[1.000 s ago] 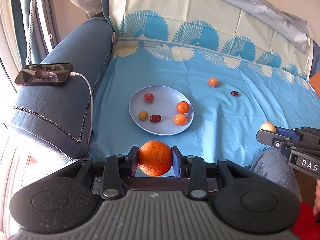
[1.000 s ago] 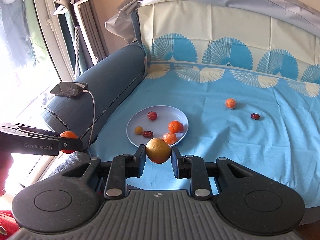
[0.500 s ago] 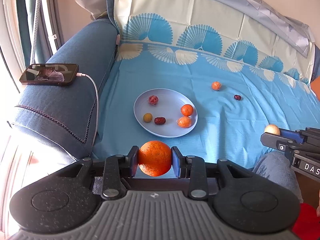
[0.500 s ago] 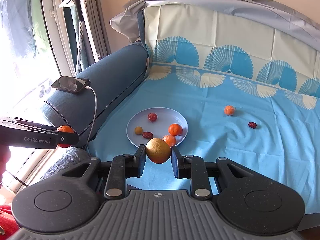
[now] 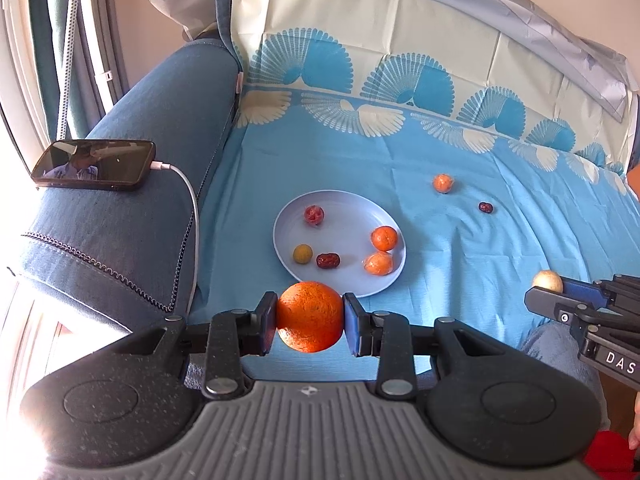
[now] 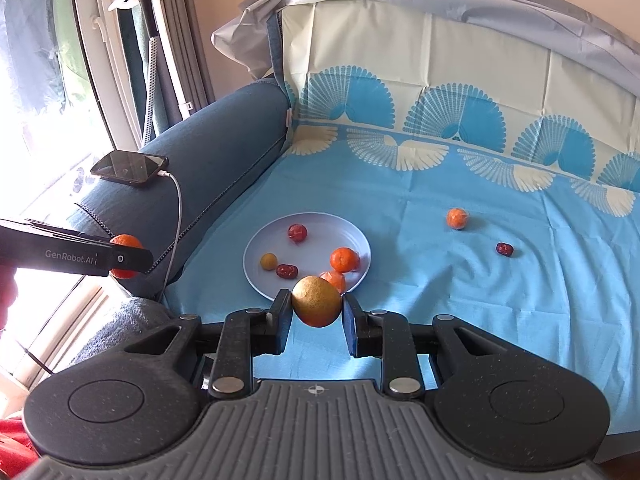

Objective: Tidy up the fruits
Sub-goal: 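Carry the tangerine and yellow fruit over the plate and open both tools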

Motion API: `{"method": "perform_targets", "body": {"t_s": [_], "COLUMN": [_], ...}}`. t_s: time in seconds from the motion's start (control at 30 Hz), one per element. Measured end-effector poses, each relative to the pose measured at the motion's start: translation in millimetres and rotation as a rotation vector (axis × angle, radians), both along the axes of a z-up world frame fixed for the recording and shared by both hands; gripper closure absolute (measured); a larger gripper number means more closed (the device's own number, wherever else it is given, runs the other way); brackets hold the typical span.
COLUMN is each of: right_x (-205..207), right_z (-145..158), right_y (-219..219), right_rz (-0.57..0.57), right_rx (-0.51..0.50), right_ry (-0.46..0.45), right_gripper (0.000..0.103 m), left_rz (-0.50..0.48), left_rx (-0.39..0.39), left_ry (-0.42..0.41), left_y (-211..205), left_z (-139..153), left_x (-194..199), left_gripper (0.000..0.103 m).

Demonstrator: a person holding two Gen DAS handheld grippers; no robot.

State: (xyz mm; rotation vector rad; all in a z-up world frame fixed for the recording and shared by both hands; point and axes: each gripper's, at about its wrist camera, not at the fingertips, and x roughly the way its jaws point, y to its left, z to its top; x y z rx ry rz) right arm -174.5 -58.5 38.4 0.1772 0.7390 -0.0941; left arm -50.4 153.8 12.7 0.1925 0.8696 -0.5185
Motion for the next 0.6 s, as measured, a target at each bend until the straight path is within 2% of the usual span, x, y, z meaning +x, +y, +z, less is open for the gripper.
{"method": "perform_targets", "body": {"t_s": [0.33,0.6], "right_x": [51.1,110.1], "right_z": [-18.7,-56.2], "right_y": [-1.9,-8.6], "right_rz": [0.026,0.016], "right_rx": [0.009,0.021], "right_ry": [0.035,0.081], "right_gripper": [0.075,0.075], "left_rz": [0.005,-0.031], "left_rx": [0.003,0.049], "left_ry": [0.017,0.047], "left_y": [-22.8,-61.2], "left_z": [-6.1,-37.5], "left_x": [50.9,99.7], "left_gripper": [0.065,0.065]}}
